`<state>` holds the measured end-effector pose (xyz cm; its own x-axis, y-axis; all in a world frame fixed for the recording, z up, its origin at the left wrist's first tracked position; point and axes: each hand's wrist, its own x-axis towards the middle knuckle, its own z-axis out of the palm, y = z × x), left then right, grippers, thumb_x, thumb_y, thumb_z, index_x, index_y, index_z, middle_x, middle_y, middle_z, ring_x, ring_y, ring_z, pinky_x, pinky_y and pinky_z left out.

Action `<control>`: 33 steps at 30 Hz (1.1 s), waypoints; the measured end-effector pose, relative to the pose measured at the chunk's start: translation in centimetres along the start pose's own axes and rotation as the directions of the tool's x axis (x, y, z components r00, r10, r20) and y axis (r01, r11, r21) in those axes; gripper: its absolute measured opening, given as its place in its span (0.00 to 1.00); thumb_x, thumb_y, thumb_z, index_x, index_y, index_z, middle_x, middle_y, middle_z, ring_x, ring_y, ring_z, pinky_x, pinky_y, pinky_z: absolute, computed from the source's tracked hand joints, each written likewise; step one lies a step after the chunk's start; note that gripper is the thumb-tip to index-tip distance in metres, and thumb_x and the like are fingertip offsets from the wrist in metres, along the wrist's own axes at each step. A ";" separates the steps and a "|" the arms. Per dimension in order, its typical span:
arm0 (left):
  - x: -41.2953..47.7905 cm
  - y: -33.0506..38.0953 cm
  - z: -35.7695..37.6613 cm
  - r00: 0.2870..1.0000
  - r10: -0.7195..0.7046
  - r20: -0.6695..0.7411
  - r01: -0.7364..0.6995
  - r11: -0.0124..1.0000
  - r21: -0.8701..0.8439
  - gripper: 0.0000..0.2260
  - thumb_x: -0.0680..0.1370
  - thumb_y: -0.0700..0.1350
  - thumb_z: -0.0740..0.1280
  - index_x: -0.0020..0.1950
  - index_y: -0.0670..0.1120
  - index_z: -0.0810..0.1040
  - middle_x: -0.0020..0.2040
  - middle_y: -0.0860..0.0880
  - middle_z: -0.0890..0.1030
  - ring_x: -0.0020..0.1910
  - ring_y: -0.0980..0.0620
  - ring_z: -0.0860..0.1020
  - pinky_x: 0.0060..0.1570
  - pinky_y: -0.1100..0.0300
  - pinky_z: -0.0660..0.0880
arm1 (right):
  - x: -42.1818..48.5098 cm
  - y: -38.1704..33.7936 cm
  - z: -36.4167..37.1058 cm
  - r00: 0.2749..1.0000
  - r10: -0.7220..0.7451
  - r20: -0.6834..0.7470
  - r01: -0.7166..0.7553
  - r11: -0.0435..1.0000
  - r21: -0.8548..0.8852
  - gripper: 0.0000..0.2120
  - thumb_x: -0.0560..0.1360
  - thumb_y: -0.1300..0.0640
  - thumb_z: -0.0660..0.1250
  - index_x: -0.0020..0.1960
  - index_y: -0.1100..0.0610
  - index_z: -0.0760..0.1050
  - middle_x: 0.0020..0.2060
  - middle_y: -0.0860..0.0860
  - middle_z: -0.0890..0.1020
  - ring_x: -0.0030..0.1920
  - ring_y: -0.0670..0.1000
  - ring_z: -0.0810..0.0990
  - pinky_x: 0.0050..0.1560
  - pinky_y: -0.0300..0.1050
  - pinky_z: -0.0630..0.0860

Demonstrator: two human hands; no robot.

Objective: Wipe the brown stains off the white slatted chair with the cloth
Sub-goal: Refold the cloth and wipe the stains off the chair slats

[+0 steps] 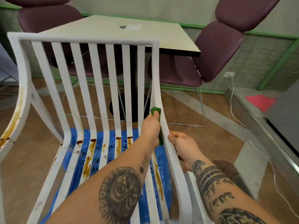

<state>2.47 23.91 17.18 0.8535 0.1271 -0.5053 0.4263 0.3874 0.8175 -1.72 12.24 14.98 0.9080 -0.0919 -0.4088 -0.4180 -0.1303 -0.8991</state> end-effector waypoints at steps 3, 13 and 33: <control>2.8 1.8 -0.1 0.997 -0.068 -0.045 0.059 0.983 -0.171 0.16 0.82 0.57 0.64 0.58 0.46 0.79 0.53 0.43 0.83 0.49 0.43 0.82 0.44 0.50 0.79 | 0.2 0.3 0.2 0.998 -0.038 -0.041 0.036 0.998 -0.055 0.14 0.81 0.55 0.66 0.66 0.53 0.79 0.57 0.48 0.83 0.50 0.45 0.79 0.44 0.39 0.74; 2.4 -0.2 -1.0 0.999 -0.006 0.041 0.014 0.978 -0.208 0.17 0.84 0.56 0.61 0.63 0.46 0.78 0.56 0.42 0.83 0.54 0.43 0.81 0.56 0.45 0.79 | -0.1 -0.2 0.6 0.995 -0.062 -0.081 0.054 0.993 -0.103 0.13 0.82 0.57 0.65 0.65 0.56 0.79 0.56 0.49 0.82 0.52 0.47 0.79 0.48 0.40 0.73; -12.3 -2.7 -8.8 0.979 -0.155 0.132 0.161 0.986 -0.035 0.15 0.84 0.51 0.62 0.61 0.43 0.80 0.52 0.38 0.86 0.54 0.36 0.83 0.51 0.44 0.80 | -7.5 -1.8 0.3 0.968 -0.183 -0.174 0.152 0.972 -0.176 0.12 0.82 0.53 0.59 0.46 0.53 0.80 0.50 0.57 0.82 0.49 0.56 0.79 0.56 0.52 0.77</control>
<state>-11.76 29.33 18.77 0.8090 -0.0565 -0.5851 0.5474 0.4349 0.7150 -7.79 13.46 19.65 0.9500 -0.2365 -0.2037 -0.2733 -0.3147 -0.9090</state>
